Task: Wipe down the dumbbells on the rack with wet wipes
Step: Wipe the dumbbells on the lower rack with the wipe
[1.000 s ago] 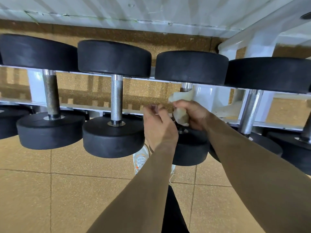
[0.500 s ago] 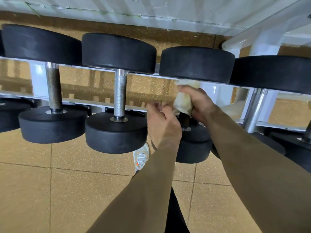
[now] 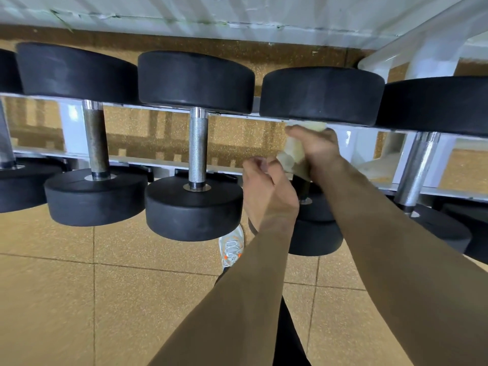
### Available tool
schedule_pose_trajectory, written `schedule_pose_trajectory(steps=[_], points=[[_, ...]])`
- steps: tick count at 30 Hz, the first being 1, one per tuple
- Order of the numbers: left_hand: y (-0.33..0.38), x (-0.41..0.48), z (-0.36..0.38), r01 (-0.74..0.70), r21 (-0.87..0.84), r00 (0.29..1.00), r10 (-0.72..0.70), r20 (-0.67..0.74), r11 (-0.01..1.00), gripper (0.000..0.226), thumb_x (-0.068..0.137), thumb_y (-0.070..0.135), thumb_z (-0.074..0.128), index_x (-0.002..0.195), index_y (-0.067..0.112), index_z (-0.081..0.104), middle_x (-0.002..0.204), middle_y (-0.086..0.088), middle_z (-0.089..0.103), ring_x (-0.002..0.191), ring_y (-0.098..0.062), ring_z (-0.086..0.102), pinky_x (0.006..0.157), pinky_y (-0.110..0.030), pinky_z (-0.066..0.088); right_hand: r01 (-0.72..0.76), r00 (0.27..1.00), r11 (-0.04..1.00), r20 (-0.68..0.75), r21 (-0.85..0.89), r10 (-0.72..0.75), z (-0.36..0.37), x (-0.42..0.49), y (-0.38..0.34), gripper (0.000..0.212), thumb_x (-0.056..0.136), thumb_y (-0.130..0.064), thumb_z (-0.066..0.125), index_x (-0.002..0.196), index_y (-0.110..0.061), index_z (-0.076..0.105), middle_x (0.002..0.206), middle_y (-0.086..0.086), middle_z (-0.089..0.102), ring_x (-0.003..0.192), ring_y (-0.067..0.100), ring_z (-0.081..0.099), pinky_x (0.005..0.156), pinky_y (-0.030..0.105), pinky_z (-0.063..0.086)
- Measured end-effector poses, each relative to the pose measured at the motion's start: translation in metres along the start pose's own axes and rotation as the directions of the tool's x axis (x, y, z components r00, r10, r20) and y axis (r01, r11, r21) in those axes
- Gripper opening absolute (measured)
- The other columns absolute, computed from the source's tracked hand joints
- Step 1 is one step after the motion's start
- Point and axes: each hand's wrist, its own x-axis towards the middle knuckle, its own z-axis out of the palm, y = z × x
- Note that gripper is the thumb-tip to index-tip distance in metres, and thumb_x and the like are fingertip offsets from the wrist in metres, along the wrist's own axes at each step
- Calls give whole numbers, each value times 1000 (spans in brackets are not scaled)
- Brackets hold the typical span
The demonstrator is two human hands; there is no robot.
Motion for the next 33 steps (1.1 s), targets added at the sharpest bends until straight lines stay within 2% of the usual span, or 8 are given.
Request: schedule_pose_trajectory(steps=[4, 8, 12, 15, 21, 25, 29, 33], points=[[2, -1, 1, -5, 9, 1000, 4, 11, 1000, 38, 87, 58, 30, 104, 29, 48, 105, 6, 64, 96, -23, 60, 86, -41, 47, -205, 915, 976, 368, 69, 166, -23, 6, 8, 12, 81, -15, 76, 86, -12, 65, 69, 1, 64, 69, 19, 64, 58, 28, 55], [-1, -2, 0, -31, -13, 999, 31, 25, 999, 37, 88, 56, 31, 102, 28, 49, 101, 4, 63, 93, -23, 59, 78, -38, 43, -275, 837, 951, 450, -143, 310, -35, 11, 10, 18, 81, -16, 73, 93, -6, 65, 82, 13, 61, 73, 25, 63, 67, 32, 54], [0, -5, -3, -32, -70, 999, 33, 4, 997, 21, 99, 41, 42, 104, 24, 53, 99, 2, 65, 87, -17, 59, 74, -30, 38, -110, 916, 940, 334, -322, 222, -33, -7, 15, 47, 72, -14, 79, 113, 5, 68, 110, 22, 73, 102, 38, 71, 93, 48, 58], [6, -10, -9, -77, -120, 995, 69, -73, 990, 11, 96, 18, 53, 100, 26, 57, 95, 10, 66, 80, -3, 61, 72, -14, 42, -2, 979, 852, 174, -524, 110, -28, -25, 20, 36, 79, -34, 84, 98, -7, 70, 99, 12, 75, 95, 28, 72, 89, 43, 59], [22, -13, 7, 16, 104, 946, -49, 320, 994, 32, 96, 36, 61, 125, 25, 54, 109, 5, 68, 100, -21, 66, 92, -33, 52, -146, 971, 989, 187, -16, 146, -46, -61, 12, 24, 97, -24, 52, 83, -14, 68, 70, -2, 71, 79, 18, 68, 73, 31, 51], [37, 11, 31, 18, 295, 864, -163, 476, 955, 46, 96, 32, 65, 134, 15, 47, 119, -3, 62, 108, -25, 63, 91, -32, 51, 29, 998, 998, 50, -60, -26, -69, -70, 21, 23, 98, -27, 51, 96, -23, 73, 91, -5, 76, 87, 13, 72, 83, 29, 52], [23, 27, 42, 91, 164, 828, -166, 536, 982, 60, 78, 36, 84, 130, 16, 60, 117, -4, 71, 107, -23, 67, 95, -39, 57, 129, 934, 973, -307, -192, -184, -60, -75, 53, 27, 101, -22, 42, 120, -27, 60, 108, -5, 71, 102, 15, 65, 93, 32, 50], [17, 39, 49, 202, 36, 780, -182, 599, 979, 50, 75, 38, 87, 113, 11, 69, 98, -8, 78, 89, -27, 76, 76, -38, 63, 192, 813, 953, -506, -233, -287, -46, -71, 69, 22, 92, -24, 41, 104, -26, 59, 106, -1, 70, 100, 20, 64, 83, 31, 47]])
